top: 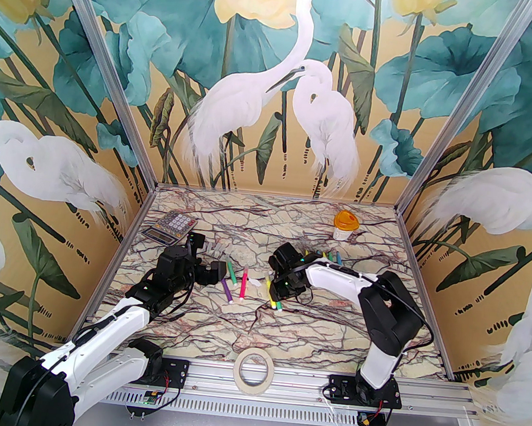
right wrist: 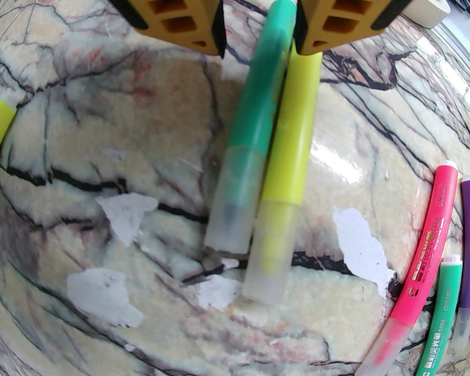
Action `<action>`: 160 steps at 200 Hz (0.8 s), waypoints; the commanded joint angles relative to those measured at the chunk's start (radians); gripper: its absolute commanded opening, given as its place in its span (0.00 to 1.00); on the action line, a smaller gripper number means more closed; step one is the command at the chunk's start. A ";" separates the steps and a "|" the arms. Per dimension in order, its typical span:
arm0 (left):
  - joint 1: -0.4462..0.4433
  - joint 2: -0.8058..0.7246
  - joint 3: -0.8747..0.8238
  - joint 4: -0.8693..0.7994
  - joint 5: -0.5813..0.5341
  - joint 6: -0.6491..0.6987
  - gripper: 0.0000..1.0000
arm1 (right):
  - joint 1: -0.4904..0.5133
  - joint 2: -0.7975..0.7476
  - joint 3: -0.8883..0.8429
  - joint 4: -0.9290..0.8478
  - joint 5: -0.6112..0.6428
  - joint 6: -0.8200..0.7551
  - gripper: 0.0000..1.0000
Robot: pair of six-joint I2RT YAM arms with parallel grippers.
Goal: Open the pen caps
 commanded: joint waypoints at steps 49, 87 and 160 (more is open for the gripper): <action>0.008 -0.018 -0.012 0.009 0.001 0.022 0.95 | 0.014 0.072 0.073 -0.079 0.047 0.017 0.35; 0.008 -0.018 -0.011 0.012 0.007 0.025 0.95 | 0.027 0.107 0.104 -0.120 0.100 0.023 0.34; 0.009 0.005 -0.013 0.031 0.018 0.027 0.95 | 0.071 0.220 0.195 -0.198 0.234 0.031 0.31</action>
